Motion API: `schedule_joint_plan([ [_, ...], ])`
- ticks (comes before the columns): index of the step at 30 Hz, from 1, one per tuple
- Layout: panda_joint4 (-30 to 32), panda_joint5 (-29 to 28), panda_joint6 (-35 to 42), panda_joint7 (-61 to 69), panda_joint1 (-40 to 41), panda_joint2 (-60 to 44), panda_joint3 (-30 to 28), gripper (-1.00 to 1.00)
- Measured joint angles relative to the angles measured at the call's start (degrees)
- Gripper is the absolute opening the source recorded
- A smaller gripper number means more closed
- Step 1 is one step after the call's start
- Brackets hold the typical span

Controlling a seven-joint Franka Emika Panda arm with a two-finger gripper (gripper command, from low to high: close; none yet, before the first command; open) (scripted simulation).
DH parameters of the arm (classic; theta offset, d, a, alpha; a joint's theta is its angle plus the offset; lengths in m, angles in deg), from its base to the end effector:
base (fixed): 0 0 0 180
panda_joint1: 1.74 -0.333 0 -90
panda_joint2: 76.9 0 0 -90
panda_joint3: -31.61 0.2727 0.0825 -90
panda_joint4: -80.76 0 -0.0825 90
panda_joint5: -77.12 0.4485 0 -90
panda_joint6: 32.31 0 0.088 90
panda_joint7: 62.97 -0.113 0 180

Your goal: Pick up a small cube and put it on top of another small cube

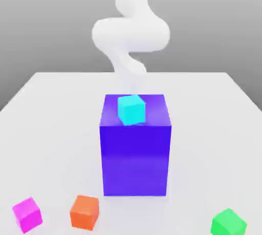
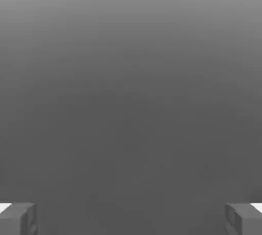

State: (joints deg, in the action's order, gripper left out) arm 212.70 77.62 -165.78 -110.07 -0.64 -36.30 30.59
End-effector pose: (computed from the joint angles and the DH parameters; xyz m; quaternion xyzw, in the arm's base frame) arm 0.4762 -0.0190 0.6409 -0.8477 0.3902 -0.3281 0.1469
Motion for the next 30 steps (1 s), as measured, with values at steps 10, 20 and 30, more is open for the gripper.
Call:
schedule_joint_plan([
  [10,0.6,2.3,-6.8,-4.9,4.3,-21.1,-4.4,0.0],
  [20,1.2,5.5,-13.4,-9.1,9.5,-41.9,-8.7,0.0],
  [30,1.1,9.7,-21.3,-11.5,14.0,-62.8,-10.4,0.0],
])
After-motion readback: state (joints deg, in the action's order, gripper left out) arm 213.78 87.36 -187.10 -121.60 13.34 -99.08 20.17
